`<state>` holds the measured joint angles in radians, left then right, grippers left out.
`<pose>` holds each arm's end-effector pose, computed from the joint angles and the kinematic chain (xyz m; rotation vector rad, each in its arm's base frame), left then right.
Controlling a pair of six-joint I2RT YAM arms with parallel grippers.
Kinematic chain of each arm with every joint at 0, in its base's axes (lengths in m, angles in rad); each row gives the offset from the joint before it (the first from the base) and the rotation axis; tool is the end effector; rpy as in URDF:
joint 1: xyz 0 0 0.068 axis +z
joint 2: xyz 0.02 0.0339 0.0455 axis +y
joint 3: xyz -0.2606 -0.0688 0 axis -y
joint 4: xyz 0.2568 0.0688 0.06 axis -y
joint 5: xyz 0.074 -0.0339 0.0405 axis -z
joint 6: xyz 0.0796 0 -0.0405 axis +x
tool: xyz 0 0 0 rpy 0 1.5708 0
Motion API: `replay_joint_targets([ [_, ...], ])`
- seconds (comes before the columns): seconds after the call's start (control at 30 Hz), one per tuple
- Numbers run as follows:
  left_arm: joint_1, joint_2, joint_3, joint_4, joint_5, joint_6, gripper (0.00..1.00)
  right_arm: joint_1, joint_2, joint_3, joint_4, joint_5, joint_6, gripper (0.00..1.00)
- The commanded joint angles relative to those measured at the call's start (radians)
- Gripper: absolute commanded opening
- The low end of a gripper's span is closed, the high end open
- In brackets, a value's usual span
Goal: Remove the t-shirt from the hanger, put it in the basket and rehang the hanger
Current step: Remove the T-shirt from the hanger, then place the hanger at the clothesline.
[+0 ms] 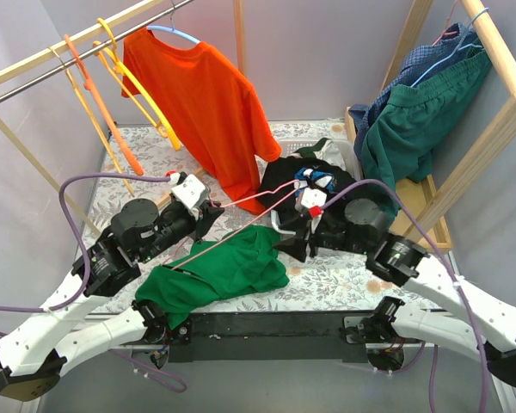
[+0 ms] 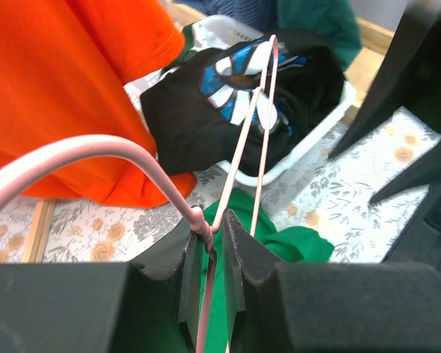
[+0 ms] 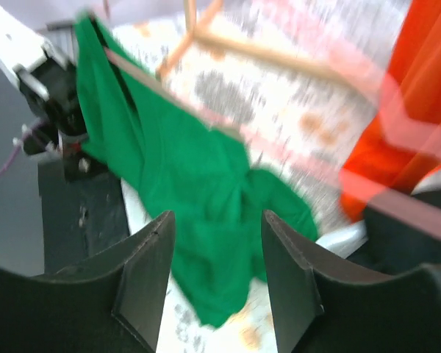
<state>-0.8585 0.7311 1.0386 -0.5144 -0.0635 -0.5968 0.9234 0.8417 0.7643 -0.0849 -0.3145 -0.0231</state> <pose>0.1363 -0.1502 0.3909 0.1980 1.8776 -0.9744 0.1340 0.2181 0.3236 -1.0372 1.4930 0.9232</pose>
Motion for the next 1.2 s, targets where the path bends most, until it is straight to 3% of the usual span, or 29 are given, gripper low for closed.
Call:
replay_joint_targets([
  [0.0,0.006,0.002,0.083,-0.048,0.157,0.022,0.0,0.003,-0.003,0.298,-0.233,-0.02,-0.178,0.58],
  [0.1,0.006,0.04,0.122,-0.101,0.226,0.017,0.0,0.003,0.074,0.47,-0.355,-0.057,-0.3,0.58],
  [0.27,0.006,0.08,0.155,-0.157,0.338,0.014,0.0,0.003,0.207,0.622,-0.481,-0.064,-0.457,0.55],
  [0.43,0.006,0.077,0.167,-0.165,0.373,0.026,0.0,0.005,0.321,0.748,-0.648,-0.161,-0.506,0.5],
  [0.87,0.004,0.105,0.172,-0.193,0.404,0.035,0.0,0.003,0.373,0.788,-0.693,-0.268,-0.531,0.42],
  [1.17,0.006,0.106,0.163,-0.177,0.396,0.032,0.0,0.006,0.396,0.784,-0.685,-0.304,-0.511,0.46],
])
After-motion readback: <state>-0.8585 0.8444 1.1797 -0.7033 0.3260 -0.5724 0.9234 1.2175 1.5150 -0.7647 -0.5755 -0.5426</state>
